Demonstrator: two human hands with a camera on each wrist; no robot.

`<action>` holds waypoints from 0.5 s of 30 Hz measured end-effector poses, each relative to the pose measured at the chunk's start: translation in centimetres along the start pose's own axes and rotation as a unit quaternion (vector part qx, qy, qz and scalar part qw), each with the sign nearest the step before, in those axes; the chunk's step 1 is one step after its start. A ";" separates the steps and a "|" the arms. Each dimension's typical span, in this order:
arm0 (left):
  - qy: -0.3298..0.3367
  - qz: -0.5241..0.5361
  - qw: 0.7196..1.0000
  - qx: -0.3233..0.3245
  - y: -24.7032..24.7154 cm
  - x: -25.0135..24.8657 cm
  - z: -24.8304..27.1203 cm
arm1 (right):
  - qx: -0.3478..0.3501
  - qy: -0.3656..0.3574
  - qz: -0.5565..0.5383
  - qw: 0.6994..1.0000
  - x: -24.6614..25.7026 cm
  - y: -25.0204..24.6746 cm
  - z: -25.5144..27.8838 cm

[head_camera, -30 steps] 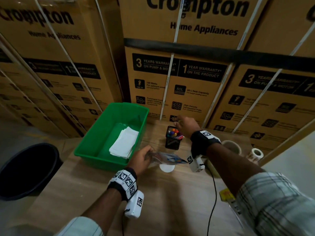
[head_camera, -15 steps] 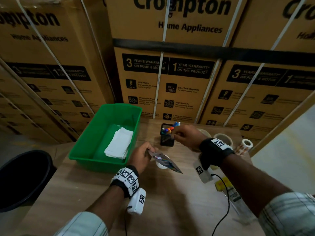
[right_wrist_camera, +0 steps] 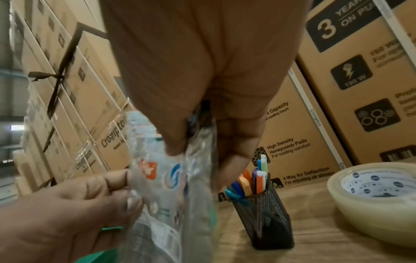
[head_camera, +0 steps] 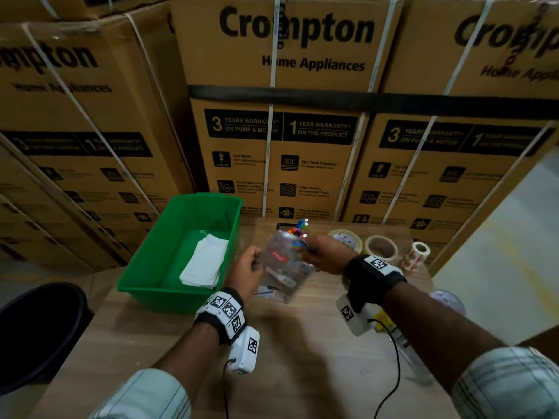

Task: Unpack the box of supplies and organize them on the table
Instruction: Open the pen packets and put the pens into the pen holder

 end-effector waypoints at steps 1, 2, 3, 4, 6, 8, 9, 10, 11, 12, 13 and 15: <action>-0.013 0.007 1.000 0.004 -0.1 0.0 0.0 | -0.037 0.009 -0.003 0.999 -0.2 -0.9 -0.2; -0.027 0.018 0.999 0.003 -0.3 0.0 0.1 | -0.066 0.028 -0.016 0.997 -0.6 -1.7 -0.3; -0.035 0.003 0.999 -0.017 -0.8 0.0 0.1 | -0.092 0.047 -0.025 0.994 -1.0 -2.4 -0.3; -0.035 -0.050 0.997 -0.055 -1.8 -0.1 0.1 | -0.117 0.061 -0.027 0.991 -1.3 -3.1 -0.3; -0.022 -0.168 0.978 -0.122 -3.7 -0.7 0.5 | -0.178 0.065 -0.026 0.981 -1.3 -4.6 0.2; -0.037 -0.132 0.981 -0.138 -4.0 -0.8 0.7 | -0.238 0.036 -0.047 0.970 -0.6 -6.0 1.2; -0.069 -0.051 0.990 -0.110 -3.1 -0.4 0.7 | -0.248 0.007 -0.065 0.966 0.3 -6.2 1.7; -0.115 0.057 0.989 -0.068 -1.8 -0.1 0.8 | -0.238 -0.029 -0.073 0.968 1.5 -6.2 2.1; -0.171 0.171 0.970 -0.032 -0.2 0.2 1.1 | -0.213 -0.070 -0.066 0.972 2.9 -5.8 2.4; -0.214 0.273 0.938 -0.018 1.0 0.4 1.4 | -0.181 -0.110 -0.048 0.976 4.3 -5.0 2.6; -0.235 0.356 0.904 -0.024 1.5 0.2 1.5 | -0.150 -0.142 -0.031 0.978 5.3 -4.0 2.7; -0.231 0.486 0.841 -0.053 1.7 0.0 1.1 | -0.118 -0.182 -0.013 0.976 5.8 -2.2 2.6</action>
Point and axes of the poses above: each hand's wrist, its own z-axis away from the middle knuckle, its own y-axis out of the palm, x = y × z, the point moved 9 cm from there along -z, towards the middle knuckle, and after that the axes turned 7 degrees about y, right-handed, at the moved point
